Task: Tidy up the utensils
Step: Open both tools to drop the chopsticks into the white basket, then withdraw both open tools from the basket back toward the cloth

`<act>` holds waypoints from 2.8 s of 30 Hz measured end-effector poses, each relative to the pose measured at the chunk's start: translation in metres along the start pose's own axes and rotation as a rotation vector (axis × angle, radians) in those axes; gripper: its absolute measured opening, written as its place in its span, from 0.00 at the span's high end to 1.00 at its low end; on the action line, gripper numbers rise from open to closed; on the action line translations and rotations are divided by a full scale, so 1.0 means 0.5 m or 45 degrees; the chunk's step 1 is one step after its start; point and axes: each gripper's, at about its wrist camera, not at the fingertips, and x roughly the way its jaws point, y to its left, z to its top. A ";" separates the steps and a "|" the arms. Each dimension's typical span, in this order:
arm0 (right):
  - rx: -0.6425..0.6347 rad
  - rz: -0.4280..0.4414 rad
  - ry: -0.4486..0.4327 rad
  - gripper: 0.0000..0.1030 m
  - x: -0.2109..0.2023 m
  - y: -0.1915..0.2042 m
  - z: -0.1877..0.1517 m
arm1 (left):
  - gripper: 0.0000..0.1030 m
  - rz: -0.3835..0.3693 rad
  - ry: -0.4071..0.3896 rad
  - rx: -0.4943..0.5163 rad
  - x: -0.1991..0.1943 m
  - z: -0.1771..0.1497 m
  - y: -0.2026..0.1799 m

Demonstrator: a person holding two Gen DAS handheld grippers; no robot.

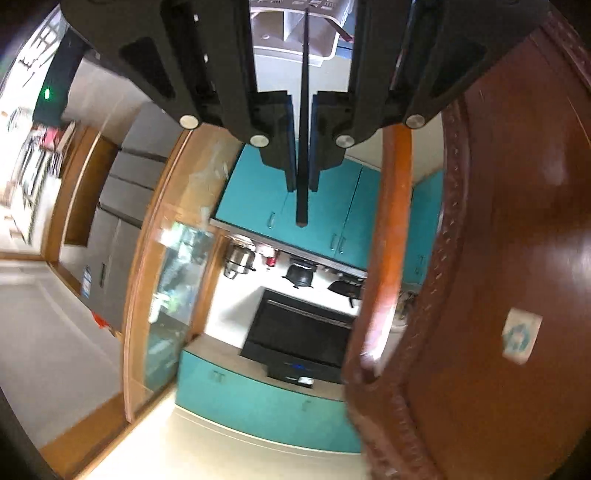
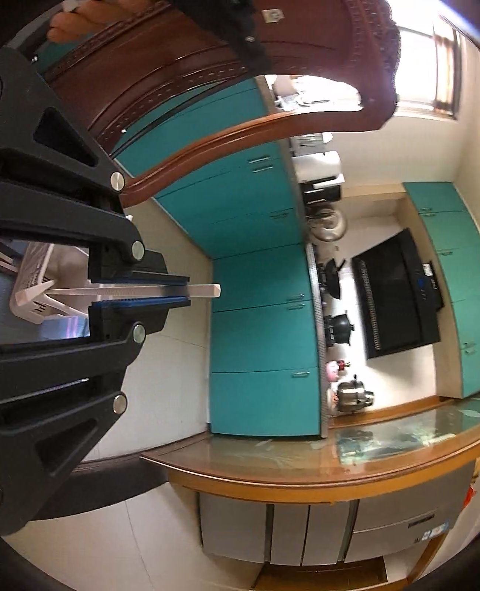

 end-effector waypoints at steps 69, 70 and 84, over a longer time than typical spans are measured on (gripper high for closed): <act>0.253 0.040 0.791 0.79 0.144 -0.048 -0.359 | 0.57 0.224 0.747 0.309 0.047 -0.382 0.114; 0.286 0.007 0.709 0.76 0.124 -0.074 -0.328 | 0.57 0.225 0.742 0.309 0.047 -0.380 0.112; 0.327 0.242 0.276 0.54 0.246 -0.101 -0.058 | 0.50 0.245 0.811 0.303 0.078 -0.395 0.105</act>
